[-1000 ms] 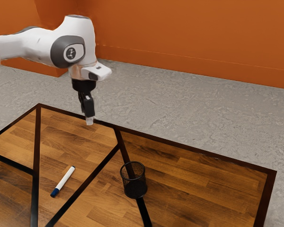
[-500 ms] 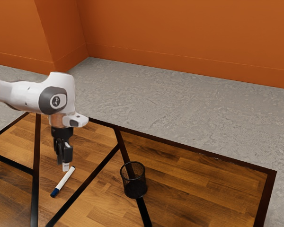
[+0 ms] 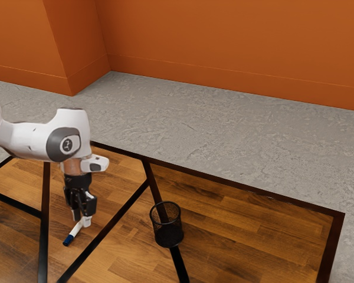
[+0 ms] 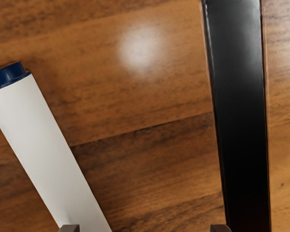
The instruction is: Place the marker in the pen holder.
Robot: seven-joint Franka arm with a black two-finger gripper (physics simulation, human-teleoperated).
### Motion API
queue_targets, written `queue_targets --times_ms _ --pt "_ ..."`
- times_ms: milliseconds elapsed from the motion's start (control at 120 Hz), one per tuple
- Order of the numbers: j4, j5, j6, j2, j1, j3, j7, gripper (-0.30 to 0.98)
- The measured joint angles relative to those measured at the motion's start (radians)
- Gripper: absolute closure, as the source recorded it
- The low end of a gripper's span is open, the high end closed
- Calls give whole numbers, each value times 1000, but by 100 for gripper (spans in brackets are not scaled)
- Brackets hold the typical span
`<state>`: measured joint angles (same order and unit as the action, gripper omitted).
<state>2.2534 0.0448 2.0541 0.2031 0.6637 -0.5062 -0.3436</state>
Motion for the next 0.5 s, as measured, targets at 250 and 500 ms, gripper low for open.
queue_targets --times_ms 250,500 --pt "-3 -1 43 20 16 4 63 44" --pt "-9 1 62 47 25 9 102 45"
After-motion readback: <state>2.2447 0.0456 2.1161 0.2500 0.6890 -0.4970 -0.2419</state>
